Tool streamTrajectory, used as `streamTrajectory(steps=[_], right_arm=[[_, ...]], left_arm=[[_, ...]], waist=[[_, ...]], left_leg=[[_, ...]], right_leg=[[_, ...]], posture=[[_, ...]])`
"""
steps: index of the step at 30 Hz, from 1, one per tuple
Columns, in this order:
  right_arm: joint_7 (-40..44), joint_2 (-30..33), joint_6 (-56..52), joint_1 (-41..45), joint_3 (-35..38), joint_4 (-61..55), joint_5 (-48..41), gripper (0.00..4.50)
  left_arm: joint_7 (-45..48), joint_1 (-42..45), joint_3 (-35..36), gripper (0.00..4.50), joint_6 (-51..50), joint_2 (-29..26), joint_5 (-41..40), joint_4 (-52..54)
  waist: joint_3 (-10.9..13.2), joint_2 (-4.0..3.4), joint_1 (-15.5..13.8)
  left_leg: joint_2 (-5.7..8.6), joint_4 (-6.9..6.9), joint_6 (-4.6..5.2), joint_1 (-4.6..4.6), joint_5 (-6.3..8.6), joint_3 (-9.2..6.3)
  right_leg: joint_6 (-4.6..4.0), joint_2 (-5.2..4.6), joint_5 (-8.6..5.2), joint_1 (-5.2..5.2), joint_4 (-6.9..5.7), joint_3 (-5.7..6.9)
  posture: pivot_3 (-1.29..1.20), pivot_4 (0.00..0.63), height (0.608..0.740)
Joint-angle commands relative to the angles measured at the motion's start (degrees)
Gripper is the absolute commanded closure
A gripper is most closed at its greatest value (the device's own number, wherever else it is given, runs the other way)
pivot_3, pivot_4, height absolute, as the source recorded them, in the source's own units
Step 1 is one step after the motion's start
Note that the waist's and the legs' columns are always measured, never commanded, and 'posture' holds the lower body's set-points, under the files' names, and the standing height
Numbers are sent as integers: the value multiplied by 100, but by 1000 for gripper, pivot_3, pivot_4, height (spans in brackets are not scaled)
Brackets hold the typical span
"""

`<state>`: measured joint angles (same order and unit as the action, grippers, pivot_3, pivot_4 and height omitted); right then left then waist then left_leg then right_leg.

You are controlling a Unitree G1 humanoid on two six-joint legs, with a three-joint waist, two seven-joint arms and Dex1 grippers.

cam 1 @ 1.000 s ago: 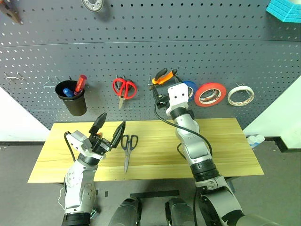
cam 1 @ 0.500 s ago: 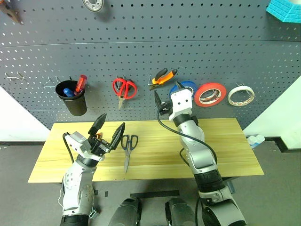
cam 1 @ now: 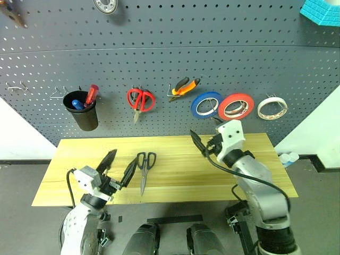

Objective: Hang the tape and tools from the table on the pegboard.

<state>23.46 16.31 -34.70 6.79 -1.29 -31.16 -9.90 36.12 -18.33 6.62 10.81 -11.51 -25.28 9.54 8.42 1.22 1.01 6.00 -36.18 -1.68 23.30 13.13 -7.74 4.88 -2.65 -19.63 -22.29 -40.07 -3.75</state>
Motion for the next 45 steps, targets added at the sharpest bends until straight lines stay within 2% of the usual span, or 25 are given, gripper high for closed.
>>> streamTrajectory(steps=[1,9,14,24,32,40,45], right_arm=[[386,294,-375,-44,149,-490,-526,15],[263,519,-385,-126,41,-493,-509,15],[147,563,-318,-153,-68,-472,-409,15],[-52,536,-257,-76,-76,-442,-330,15],[-167,526,-216,-72,-116,-448,-258,15],[-281,498,-220,-117,-116,-523,-255,15],[-347,492,-218,-154,-121,-557,-248,15]], left_arm=[[-569,-43,-263,22,-302,-93,861,120],[-1641,367,-609,22,-885,-12,2005,-233],[-1890,724,-676,22,-1464,216,1924,-188],[-3581,1487,-478,22,-3535,1066,2271,14],[-4546,1950,-381,22,-4693,1745,2441,-479],[-4707,2370,-429,22,-5278,1896,2194,-870],[-4502,2475,-627,22,-5453,1938,2006,-942]], waist=[[-2,0,-8],[-15,0,-17],[-30,2,-3],[-53,6,-2],[-64,14,8],[-72,20,2],[-74,19,13]], left_leg=[[-1,-1,0,0,0,0],[-2,-3,0,0,0,0],[-2,-4,0,1,0,0],[-1,-7,-1,1,0,0],[-1,-9,-1,1,0,0],[0,-16,-1,2,0,0],[-1,-16,-2,2,-1,-1]], right_leg=[[0,0,0,0,0,1],[1,-1,0,3,3,8],[2,-1,0,3,3,8],[5,-1,2,6,3,11],[6,-1,3,7,3,14],[9,-1,5,10,3,19],[9,-1,5,9,3,22]], posture=[[-41,90,717],[-58,90,717],[-63,90,717],[-70,89,717],[-78,85,717],[-90,86,717],[-95,83,717]])
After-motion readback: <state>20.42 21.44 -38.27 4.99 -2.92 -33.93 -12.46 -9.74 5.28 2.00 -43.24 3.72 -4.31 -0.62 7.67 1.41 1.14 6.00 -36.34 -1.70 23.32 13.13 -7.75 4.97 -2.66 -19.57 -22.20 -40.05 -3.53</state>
